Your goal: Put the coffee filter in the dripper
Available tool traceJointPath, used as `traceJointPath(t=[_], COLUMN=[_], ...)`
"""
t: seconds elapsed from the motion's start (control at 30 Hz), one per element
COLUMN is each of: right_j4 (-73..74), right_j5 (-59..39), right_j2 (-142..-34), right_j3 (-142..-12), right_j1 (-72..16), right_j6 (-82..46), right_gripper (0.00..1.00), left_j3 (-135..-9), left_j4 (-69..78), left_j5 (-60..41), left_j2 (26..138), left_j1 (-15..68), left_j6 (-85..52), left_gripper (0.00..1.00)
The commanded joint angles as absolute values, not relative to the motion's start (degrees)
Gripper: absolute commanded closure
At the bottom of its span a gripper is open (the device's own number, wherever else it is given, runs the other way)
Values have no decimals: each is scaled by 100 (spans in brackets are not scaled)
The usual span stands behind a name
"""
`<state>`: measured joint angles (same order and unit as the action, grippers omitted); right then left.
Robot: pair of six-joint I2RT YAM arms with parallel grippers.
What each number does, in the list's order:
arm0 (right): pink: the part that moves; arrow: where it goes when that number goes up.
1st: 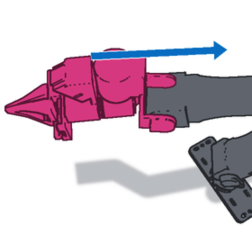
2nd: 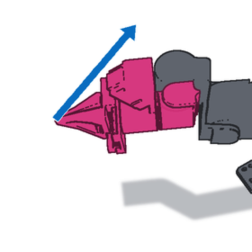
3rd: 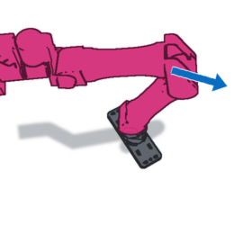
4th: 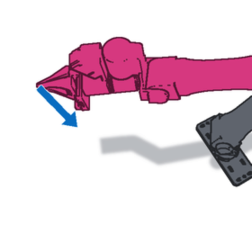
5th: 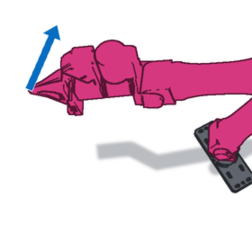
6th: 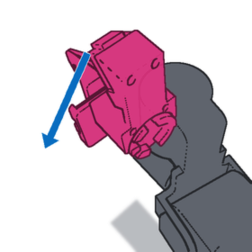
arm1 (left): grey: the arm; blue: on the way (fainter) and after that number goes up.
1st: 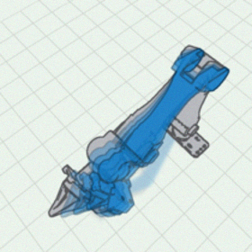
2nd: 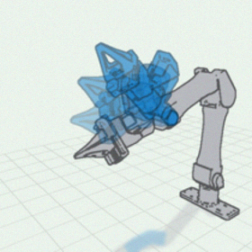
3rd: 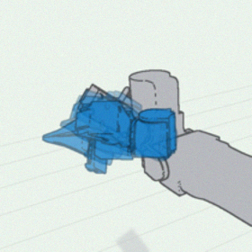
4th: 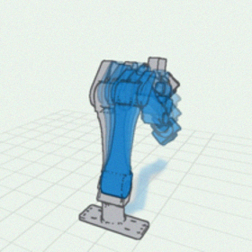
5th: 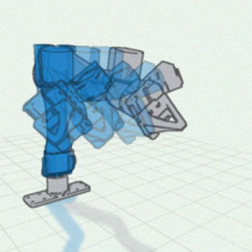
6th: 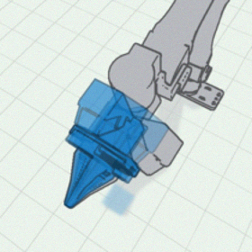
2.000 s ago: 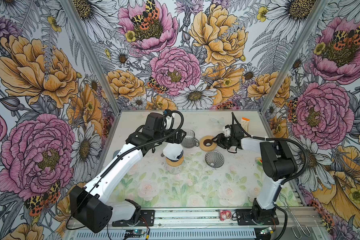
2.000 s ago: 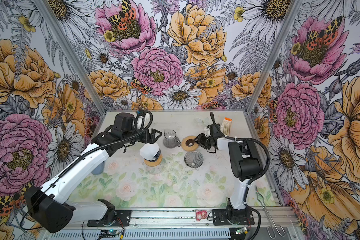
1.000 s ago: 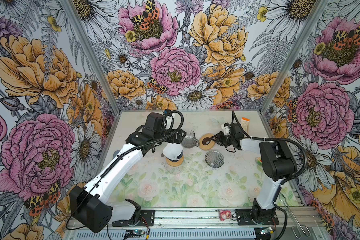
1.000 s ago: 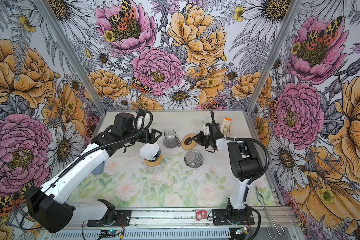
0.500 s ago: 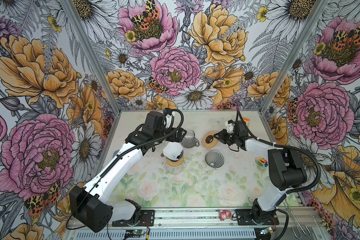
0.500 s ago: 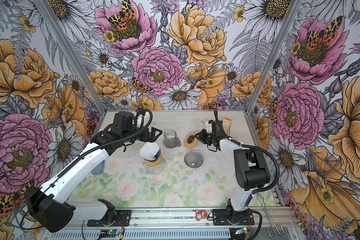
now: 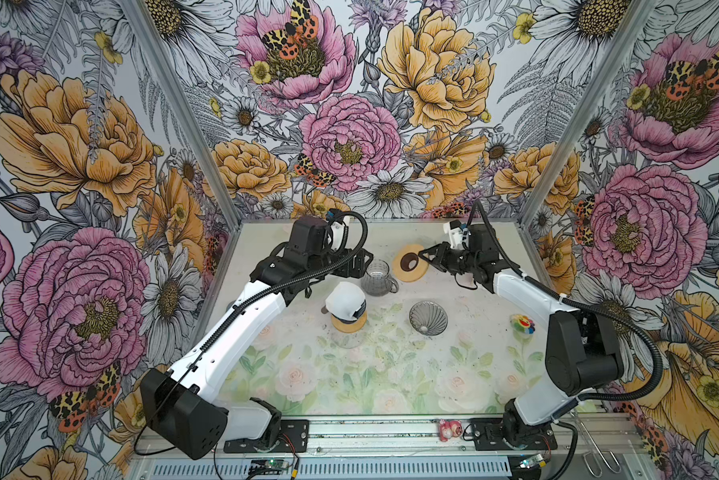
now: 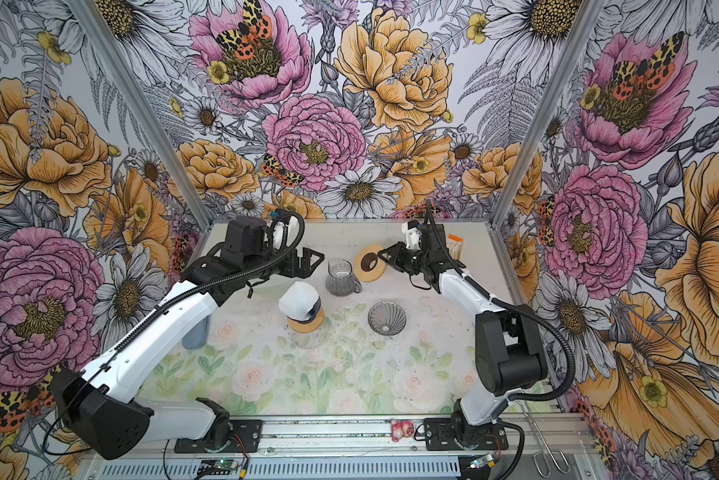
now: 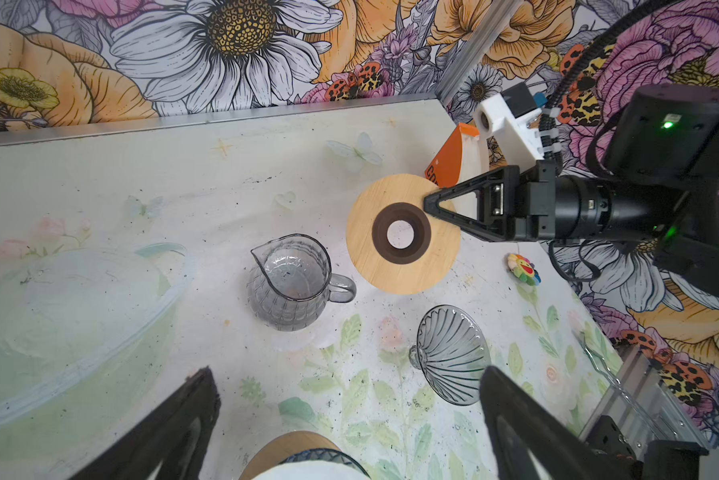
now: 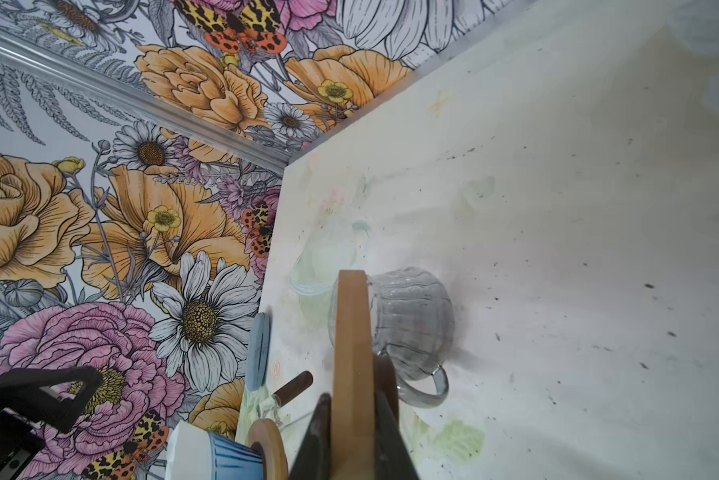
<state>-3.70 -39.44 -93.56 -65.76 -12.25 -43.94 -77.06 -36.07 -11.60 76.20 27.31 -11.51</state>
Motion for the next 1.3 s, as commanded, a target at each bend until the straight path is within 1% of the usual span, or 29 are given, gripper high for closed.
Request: traceJointPath(t=[0.0, 0.17, 0.53, 0.7, 1.03, 1.27], right_j4=[-275, -251, 327, 911, 1061, 1139], right_j5=[-4158, -4150, -4360, -4558, -4392, -4345], right_j2=[-9346, -9679, -10670, -11112, -11414, -11404], right_j3=[-6910, -7238, -7853, -7989, -7982, -7798], right_j1=[-1352, -1601, -1984, -2039, -1996, -1938], right_j6=[-4385, -4420, -4783, -5196, -5292, -5300], right_gripper=[100, 100, 100, 100, 100, 99], left_j3=[-7869, -7733, -7384, -7293, -7242, -7264], left_j4=[-3587, -3586, -3586, -3595, -3651, -3665], left_j5=[-1011, -1016, -1018, -1052, -1070, -1069], left_j2=[7572, 7520, 7252, 7190, 7145, 7207], left_j1=[2618, 2471, 2219, 2141, 2074, 2074], left_j6=[-1037, -1079, -1195, -1221, -1248, -1267], left_gripper=[1, 1, 1, 1, 1, 1])
